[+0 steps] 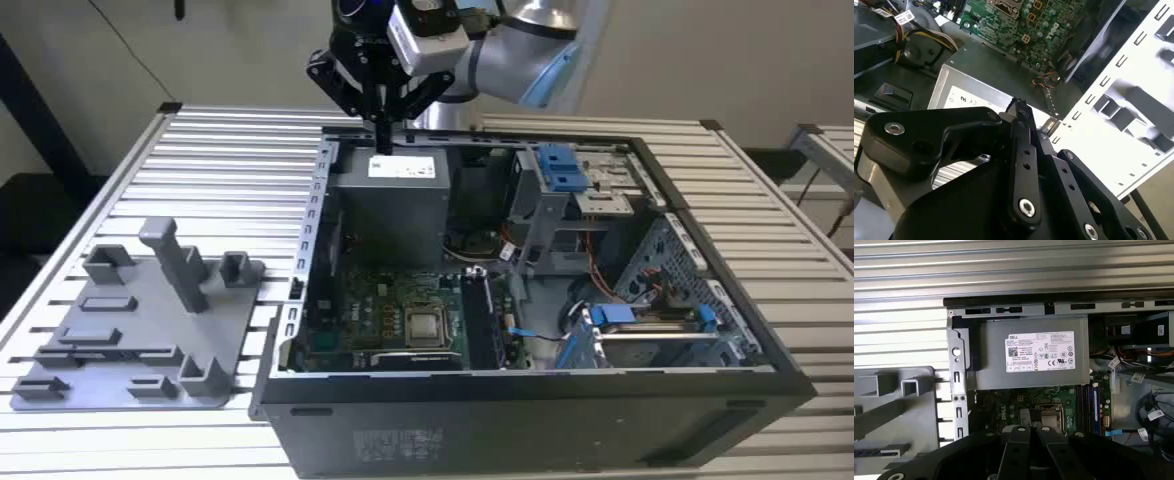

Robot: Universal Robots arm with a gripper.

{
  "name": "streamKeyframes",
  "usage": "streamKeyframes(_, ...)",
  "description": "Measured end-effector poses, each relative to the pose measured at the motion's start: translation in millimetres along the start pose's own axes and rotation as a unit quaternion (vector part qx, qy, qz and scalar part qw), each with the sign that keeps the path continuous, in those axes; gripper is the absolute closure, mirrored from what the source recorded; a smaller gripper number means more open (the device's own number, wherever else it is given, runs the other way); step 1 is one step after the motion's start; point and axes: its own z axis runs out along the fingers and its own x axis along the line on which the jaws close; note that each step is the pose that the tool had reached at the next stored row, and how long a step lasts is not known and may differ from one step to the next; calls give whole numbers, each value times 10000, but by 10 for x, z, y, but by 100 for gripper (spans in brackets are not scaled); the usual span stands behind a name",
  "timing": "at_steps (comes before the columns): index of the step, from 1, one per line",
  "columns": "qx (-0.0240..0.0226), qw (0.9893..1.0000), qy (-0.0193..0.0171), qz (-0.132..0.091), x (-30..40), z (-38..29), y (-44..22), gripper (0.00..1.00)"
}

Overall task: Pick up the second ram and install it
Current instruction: 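Reach for the second ram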

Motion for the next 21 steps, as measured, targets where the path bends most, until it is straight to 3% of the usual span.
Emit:
streamKeyframes(13, 1, 10000, 0, 0, 6, -1, 0, 89)
streamKeyframes(21, 0, 10000, 0, 0, 123, -3, -9, 89)
